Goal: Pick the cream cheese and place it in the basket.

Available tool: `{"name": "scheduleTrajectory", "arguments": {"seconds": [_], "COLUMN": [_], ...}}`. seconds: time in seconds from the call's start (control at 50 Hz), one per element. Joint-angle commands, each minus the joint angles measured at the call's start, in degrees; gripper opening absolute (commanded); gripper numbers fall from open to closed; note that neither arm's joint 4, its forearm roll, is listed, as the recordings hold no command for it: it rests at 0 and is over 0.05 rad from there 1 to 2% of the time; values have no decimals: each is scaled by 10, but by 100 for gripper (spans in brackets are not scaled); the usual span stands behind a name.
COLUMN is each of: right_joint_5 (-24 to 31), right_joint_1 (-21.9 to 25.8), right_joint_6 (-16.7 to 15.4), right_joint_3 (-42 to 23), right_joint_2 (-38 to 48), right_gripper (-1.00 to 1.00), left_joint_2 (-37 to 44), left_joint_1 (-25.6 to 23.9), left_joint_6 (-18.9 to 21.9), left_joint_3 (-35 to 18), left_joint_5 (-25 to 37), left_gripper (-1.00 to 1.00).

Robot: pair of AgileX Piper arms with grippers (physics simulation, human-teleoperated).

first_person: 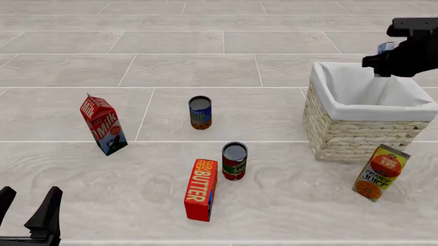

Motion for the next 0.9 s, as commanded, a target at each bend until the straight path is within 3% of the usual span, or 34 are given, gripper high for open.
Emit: {"name": "scheduleTrajectory", "arguments": {"seconds": [0.02,0.9], "right_joint_5": [-6,-60], "right_joint_1": [7,3], "right_joint_6": [10,5], "right_joint_3": [5,62], "right_joint_2": [5,14], "right_gripper": [-100,-100], "left_joint_2": [0,0], "left_joint_1": [0,0], "left_joint_6": [0,0], "left_joint_3": [0,0], "left_joint_5": [0,0], "left_gripper": [100,100]}}
